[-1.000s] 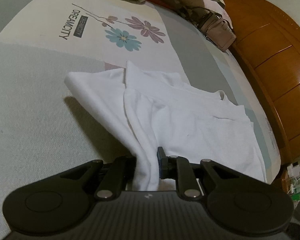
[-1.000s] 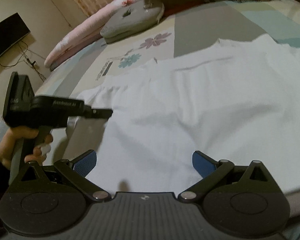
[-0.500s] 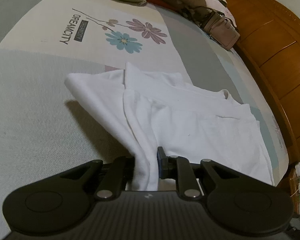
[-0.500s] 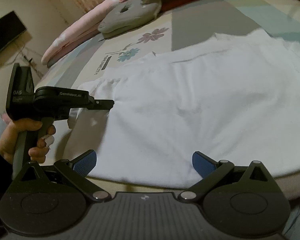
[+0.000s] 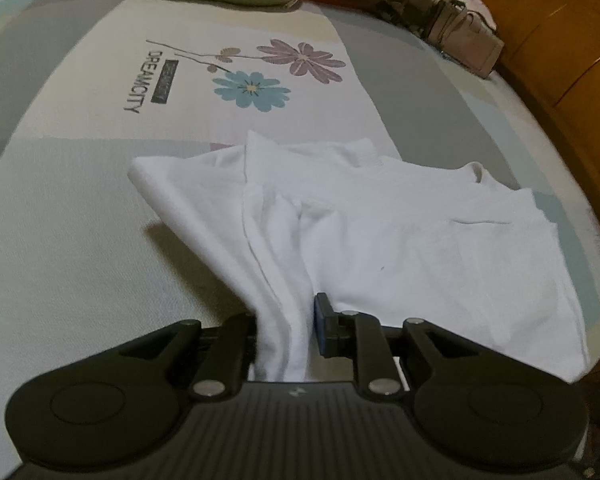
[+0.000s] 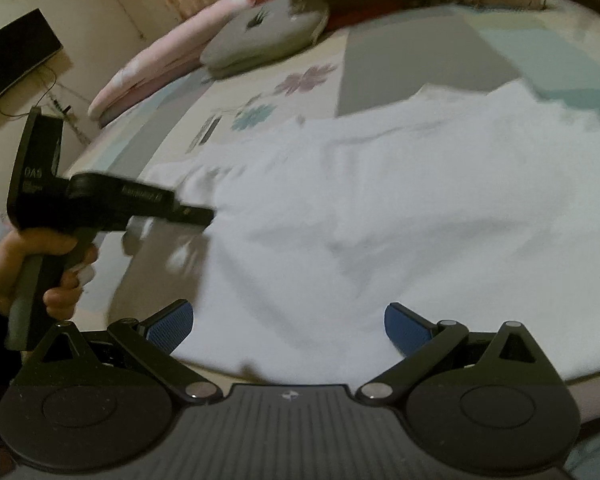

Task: Fold clothes
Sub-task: 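Lift the shirt side edge with the left gripper and fold it over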

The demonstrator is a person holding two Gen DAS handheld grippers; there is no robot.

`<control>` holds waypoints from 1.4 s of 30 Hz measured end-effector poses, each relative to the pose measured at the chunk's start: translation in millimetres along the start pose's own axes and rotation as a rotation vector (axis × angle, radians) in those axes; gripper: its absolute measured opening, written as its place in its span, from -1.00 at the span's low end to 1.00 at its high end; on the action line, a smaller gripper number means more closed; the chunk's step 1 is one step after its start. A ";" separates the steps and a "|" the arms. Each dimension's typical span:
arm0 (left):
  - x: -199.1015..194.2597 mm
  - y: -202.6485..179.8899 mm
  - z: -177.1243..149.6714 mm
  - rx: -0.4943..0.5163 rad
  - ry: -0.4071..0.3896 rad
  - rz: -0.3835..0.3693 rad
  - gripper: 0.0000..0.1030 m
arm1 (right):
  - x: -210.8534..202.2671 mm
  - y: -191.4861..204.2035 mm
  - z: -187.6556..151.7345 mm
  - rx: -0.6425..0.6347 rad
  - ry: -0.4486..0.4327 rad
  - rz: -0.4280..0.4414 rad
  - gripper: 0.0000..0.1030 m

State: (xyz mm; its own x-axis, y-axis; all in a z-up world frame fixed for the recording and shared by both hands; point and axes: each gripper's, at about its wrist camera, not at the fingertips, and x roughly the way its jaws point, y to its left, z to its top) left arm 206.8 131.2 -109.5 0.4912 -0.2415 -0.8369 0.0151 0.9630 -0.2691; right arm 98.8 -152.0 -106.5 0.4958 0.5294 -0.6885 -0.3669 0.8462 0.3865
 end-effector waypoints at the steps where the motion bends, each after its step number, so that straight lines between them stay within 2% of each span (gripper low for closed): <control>1: -1.3 -2.5 0.6 -0.001 0.002 0.013 -0.69 | -5.5 -3.5 -0.2 -0.017 -0.015 -0.014 1.00; 3: -4.6 -9.6 2.6 0.011 0.008 0.038 -0.77 | -16.5 -10.2 -1.0 -0.054 -0.045 -0.042 1.00; 6: -11.9 -22.1 8.8 0.037 0.016 0.062 -0.78 | -30.5 -20.1 -3.5 -0.096 -0.086 -0.072 1.00; 9: -25.1 -36.3 18.3 0.049 0.021 0.031 -0.78 | -37.4 -27.4 -7.5 -0.117 -0.108 -0.070 1.00; 12: -37.0 -58.9 25.7 0.107 0.014 0.031 -0.78 | -40.1 -32.2 -11.3 -0.137 -0.125 -0.066 1.00; 18: -42.9 -101.5 35.5 0.177 0.063 0.015 -0.78 | -44.0 -39.3 -13.6 -0.152 -0.152 -0.046 1.00; 21: -43.7 -116.8 40.5 0.202 0.060 0.020 -0.78 | -47.8 -43.9 -14.1 -0.153 -0.168 -0.042 1.00; 32: -45.4 -159.5 57.6 0.177 0.078 -0.098 -0.79 | -60.0 -65.4 -11.0 -0.072 -0.206 -0.027 1.00; 42: -27.6 -206.2 65.2 0.149 0.107 -0.206 -0.79 | -92.5 -87.5 -18.9 -0.034 -0.273 -0.085 1.00</control>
State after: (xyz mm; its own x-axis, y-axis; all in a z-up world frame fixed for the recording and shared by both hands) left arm 246.9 -52.9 0.2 0.3695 -0.4381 -0.8195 0.2371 0.8971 -0.3727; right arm 70.2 -276.2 -88.2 0.7177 0.4576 -0.5249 -0.3387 0.8880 0.3110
